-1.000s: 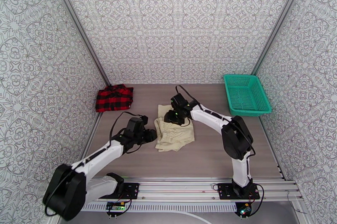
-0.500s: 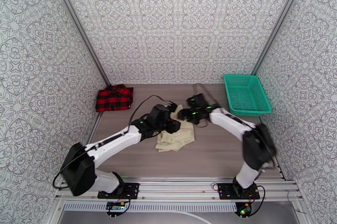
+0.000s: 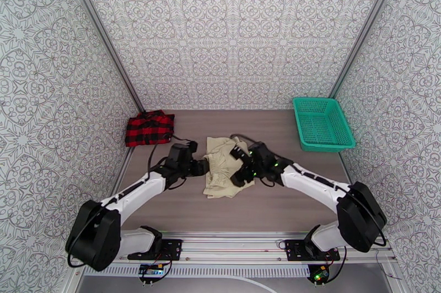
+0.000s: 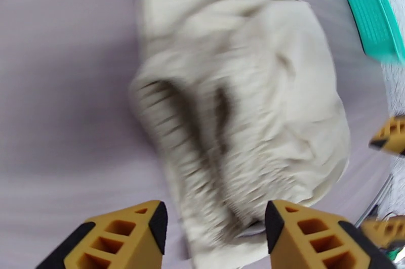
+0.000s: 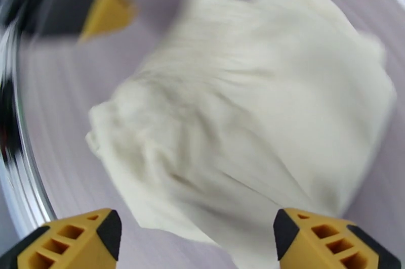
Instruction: Fold and stack the mixed laundry pile
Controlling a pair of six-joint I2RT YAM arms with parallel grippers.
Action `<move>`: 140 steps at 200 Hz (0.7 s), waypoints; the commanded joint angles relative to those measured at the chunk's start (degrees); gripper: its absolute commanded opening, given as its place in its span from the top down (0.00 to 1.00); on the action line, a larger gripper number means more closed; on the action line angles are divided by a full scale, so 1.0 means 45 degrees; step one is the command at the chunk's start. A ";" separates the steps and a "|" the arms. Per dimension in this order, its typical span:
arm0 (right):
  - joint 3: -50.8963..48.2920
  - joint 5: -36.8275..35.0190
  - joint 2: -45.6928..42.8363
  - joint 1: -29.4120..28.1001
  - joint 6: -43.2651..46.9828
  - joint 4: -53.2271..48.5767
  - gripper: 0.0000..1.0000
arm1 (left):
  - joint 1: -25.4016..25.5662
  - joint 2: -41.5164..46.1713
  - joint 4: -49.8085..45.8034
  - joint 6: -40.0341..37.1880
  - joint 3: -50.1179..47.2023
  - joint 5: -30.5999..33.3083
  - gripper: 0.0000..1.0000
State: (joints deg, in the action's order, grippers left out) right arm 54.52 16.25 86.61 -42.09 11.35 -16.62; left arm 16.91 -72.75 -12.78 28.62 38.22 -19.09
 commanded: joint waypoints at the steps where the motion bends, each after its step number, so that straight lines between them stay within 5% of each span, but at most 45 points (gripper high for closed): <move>1: 0.0361 0.0000 0.0875 -0.0736 0.4057 0.0816 0.15 | -0.1087 0.0623 0.0716 0.0774 -0.0657 -0.1627 0.42; 48: 0.2072 -0.0873 0.3506 -0.2036 0.6201 0.0133 0.08 | -0.2778 0.1289 0.1351 0.1062 -0.1954 -0.2703 0.42; 140: 0.2728 -0.3690 0.5403 -0.3538 0.6997 0.0166 0.11 | -0.3684 0.1763 0.1616 0.1121 -0.3116 -0.3082 0.42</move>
State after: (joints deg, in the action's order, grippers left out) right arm 65.89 6.09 106.94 -55.64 41.63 -15.81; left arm 1.43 -65.06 -7.05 33.04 24.95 -31.11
